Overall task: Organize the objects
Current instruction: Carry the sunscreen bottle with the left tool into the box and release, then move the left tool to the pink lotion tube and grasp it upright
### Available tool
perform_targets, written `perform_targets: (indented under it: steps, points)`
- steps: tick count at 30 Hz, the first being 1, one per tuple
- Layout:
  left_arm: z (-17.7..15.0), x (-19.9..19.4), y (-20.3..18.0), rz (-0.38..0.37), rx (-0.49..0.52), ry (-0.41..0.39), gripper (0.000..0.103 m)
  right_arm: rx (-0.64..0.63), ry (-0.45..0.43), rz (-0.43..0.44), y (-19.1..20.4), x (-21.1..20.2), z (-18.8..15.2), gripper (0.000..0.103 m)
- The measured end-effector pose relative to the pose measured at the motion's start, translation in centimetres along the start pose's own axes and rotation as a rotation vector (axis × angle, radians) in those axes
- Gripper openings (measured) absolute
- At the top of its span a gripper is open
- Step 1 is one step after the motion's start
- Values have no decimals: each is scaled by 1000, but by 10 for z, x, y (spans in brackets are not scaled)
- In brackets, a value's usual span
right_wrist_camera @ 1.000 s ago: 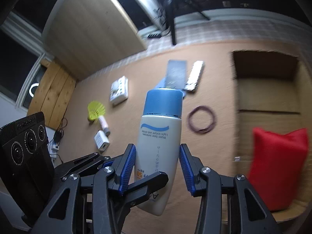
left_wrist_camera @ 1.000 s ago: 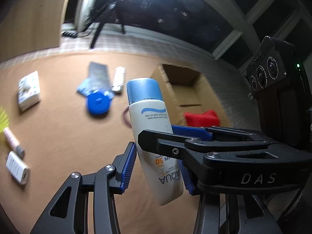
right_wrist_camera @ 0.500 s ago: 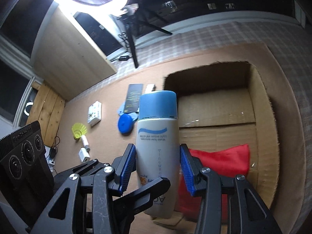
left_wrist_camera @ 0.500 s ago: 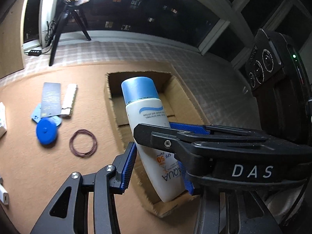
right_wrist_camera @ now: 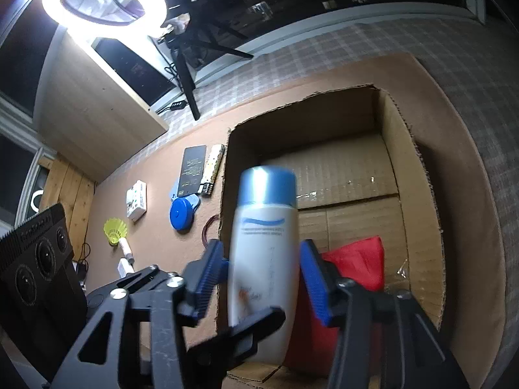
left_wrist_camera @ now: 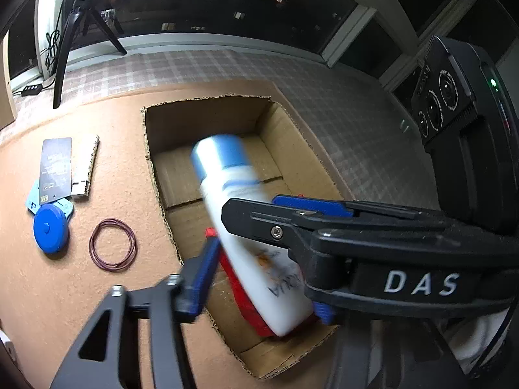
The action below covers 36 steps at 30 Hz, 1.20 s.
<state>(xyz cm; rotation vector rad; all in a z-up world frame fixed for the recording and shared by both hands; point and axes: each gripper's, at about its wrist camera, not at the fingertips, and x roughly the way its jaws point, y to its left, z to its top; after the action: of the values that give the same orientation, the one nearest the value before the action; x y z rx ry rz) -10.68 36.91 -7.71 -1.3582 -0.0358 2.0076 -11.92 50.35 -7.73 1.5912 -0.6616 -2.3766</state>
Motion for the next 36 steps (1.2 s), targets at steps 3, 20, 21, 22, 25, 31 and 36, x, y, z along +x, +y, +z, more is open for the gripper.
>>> perform_targets:
  steps: [3,20,21,22,25,31,36]
  points:
    - [-1,-2,4,-5,16,0,64,10,-28,-36,-2,-6,0,59]
    - [-32,-60,38,25,-12,-44,64,9,-63,2,29,-13,-14,59]
    - [-36,-66,45,32,-21,-48,64,4,-62,8,33,-12,-15,59]
    - [-41,-72,49,38,-28,-51,64,-1,-60,17,37,-11,-17,59]
    - [-53,-88,68,57,-60,-61,64,-20,-48,40,49,-7,-21,59]
    - [-84,-116,112,111,-132,-74,64,-60,-7,71,76,10,-29,59]
    - [-108,-138,147,131,-195,-95,64,-84,61,101,98,35,-33,59]
